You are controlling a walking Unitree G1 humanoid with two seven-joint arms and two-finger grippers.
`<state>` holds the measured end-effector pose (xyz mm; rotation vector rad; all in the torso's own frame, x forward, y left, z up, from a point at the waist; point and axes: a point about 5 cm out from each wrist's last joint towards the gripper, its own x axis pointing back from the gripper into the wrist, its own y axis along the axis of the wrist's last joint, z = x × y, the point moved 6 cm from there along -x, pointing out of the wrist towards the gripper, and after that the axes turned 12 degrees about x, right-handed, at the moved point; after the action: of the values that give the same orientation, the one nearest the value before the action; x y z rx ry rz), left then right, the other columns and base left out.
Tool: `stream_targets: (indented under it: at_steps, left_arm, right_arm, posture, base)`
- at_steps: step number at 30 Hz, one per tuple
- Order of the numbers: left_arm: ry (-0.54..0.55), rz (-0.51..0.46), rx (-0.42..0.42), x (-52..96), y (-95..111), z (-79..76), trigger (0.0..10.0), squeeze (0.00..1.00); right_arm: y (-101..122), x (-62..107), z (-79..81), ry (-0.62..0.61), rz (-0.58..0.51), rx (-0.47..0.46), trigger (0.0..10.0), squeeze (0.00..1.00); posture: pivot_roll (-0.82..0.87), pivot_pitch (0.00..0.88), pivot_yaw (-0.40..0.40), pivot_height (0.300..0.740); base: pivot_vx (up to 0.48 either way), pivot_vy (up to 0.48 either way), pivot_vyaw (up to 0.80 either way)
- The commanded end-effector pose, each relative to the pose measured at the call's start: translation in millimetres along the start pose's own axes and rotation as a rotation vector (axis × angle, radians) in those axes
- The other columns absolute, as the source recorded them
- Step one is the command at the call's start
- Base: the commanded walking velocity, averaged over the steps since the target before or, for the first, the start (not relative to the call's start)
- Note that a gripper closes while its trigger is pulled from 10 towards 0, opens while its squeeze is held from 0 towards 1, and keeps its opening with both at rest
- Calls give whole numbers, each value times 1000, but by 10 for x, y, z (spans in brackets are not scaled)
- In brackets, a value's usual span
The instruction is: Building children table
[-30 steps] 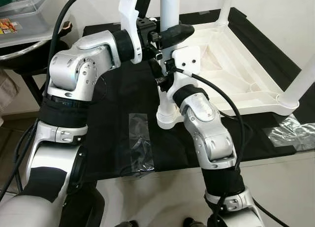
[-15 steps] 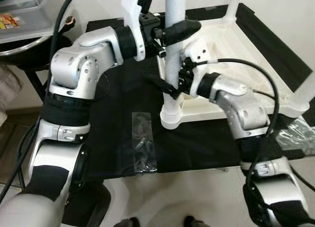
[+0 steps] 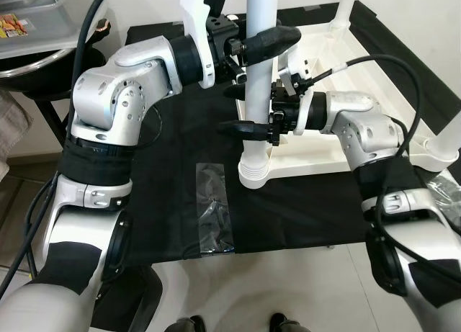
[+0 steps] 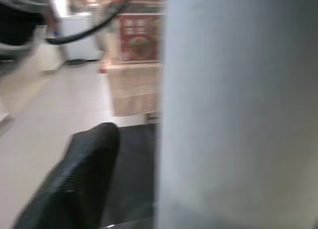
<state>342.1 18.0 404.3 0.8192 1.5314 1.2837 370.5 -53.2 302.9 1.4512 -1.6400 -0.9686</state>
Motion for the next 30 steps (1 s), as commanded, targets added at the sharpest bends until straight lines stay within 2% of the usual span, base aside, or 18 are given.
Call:
stream_targets:
  at_steps: [1, 14, 15, 16, 17, 21, 22, 23, 24, 25, 26, 28, 29, 30]
  left_arm:
    - [7, 51, 32, 37, -141, 29, 0, 0]
    - [1, 48, 30, 29, -120, -25, 0, 0]
    - [24, 40, 18, 64, -96, 7, 5059, 0]
    - [24, 40, 18, 64, -96, 7, 5059, 0]
    - [8, 41, 11, 97, -85, -7, 10000, 1000]
    - [18, 13, 38, 129, -40, 12, 10000, 1000]
    - [22, 10, 36, 126, -33, 16, 10000, 349]
    - [18, 2, 37, 117, -16, 9, 10000, 0]
    - [14, -1, 38, 105, -1, -3, 10000, 0]
    - [14, -1, 38, 105, -1, -3, 10000, 0]
    - [16, -6, 41, 96, 20, -11, 10000, 0]
    - [20, -8, 41, 98, 25, -9, 10000, 0]
    - [27, -9, 41, 101, 33, -5, 10000, 0]
    - [27, -9, 41, 101, 33, -5, 10000, 0]
  right_arm:
    - [39, -52, 82, 88, -34, 1, 0, 0]
    - [-12, -16, 137, 147, -33, -1, 0, 0]
    - [-23, -2, 131, 139, -32, 5, 0, 0]
    - [-23, -2, 131, 139, -32, 5, 0, 0]
    - [-33, 12, 122, 123, -33, 8, 0, 0]
    - [-75, 43, 71, 56, -22, 7, 0, 0]
    - [-90, 48, 58, 42, -18, 3, 0, 0]
    - [-133, 49, 30, -2, 0, 1, 0, 0]
    - [-193, 35, 1, -69, 34, 4, 0, 0]
    - [-193, 35, 1, -69, 34, 4, 0, 0]
    - [-286, -23, 3, -190, 77, -30, 0, 0]
    - [-317, -53, 28, -237, 89, -60, 0, 0]
    - [-467, -145, 70, -378, 149, -106, 0, 0]
    - [-467, -145, 70, -378, 149, -106, 0, 0]
  posture:
    - [63, 216, 56, 740]
    - [55, 210, 56, 740]
    - [52, 208, 59, 740]
    - [52, 208, 59, 740]
    - [48, 207, 62, 740]
    - [43, 209, 63, 740]
    - [43, 209, 63, 740]
    - [41, 209, 63, 740]
    - [39, 212, 57, 740]
    - [39, 212, 57, 740]
    - [34, 214, 52, 740]
    - [34, 214, 52, 740]
    - [39, 223, 48, 740]
    - [39, 223, 48, 740]
  base:
    - [0, 0, 0]
    - [0, 0, 0]
    - [0, 0, 0]
    - [0, 0, 0]
    - [0, 0, 0]
    - [0, 0, 0]
    - [0, 0, 0]
    - [0, 0, 0]
    - [0, 0, 0]
    - [0, 0, 0]
    - [0, 0, 0]
    - [0, 0, 0]
    - [0, 0, 0]
    - [0, 0, 0]
